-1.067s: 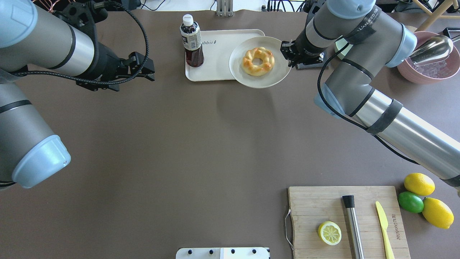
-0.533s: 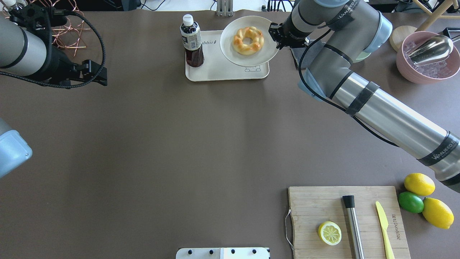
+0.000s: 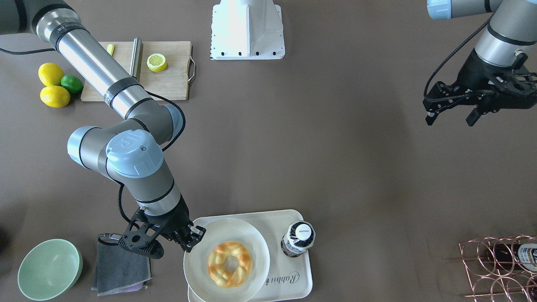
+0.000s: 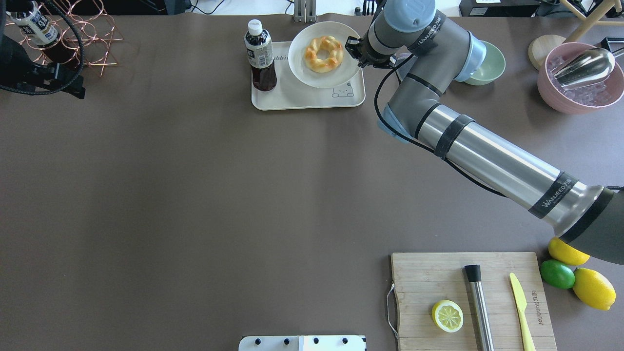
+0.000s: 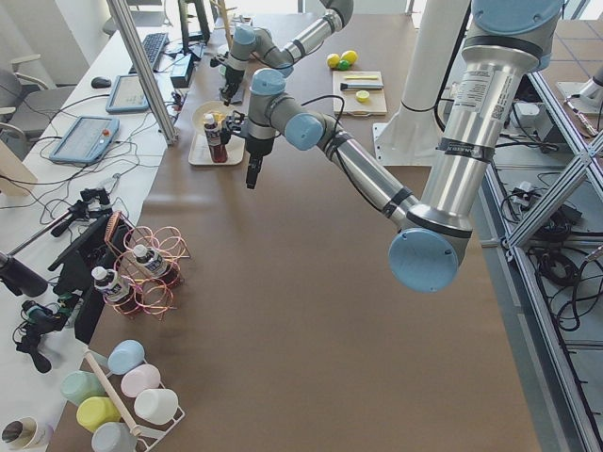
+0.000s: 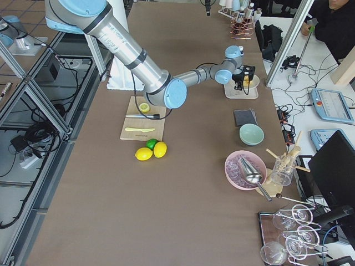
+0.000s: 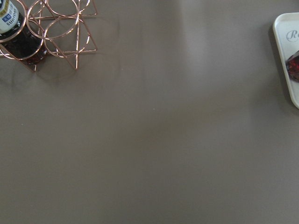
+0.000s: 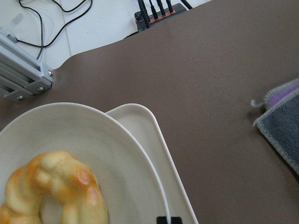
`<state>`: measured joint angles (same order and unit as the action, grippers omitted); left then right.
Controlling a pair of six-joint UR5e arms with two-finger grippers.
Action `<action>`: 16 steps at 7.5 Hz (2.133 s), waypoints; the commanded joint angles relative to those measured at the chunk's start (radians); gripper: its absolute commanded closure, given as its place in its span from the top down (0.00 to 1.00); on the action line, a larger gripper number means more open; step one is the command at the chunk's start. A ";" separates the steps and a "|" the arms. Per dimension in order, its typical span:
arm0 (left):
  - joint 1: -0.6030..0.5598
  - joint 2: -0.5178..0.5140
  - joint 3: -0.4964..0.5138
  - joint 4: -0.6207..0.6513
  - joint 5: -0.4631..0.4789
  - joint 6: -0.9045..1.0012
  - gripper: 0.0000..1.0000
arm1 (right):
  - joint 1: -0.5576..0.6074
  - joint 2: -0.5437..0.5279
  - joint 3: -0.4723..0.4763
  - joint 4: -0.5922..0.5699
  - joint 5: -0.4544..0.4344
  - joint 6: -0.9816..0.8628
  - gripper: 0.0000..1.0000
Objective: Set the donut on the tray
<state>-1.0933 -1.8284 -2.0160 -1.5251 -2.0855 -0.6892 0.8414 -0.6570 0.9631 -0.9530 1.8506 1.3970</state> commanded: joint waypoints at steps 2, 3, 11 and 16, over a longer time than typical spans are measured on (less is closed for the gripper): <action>-0.065 0.009 0.097 -0.079 -0.043 0.092 0.98 | -0.039 0.030 -0.044 0.030 -0.013 0.002 0.00; -0.089 0.024 0.103 -0.079 -0.072 0.129 0.98 | -0.042 0.030 -0.043 0.030 -0.011 0.001 0.00; -0.186 0.136 0.115 -0.153 -0.156 0.195 0.98 | 0.011 0.010 0.013 -0.022 0.011 -0.021 1.00; -0.316 0.195 0.132 -0.153 -0.197 0.327 0.98 | 0.160 -0.402 0.769 -0.810 0.088 -0.625 1.00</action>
<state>-1.3633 -1.6497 -1.8907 -1.6778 -2.2702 -0.3901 0.9346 -0.9102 1.4991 -1.5228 1.9348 1.0200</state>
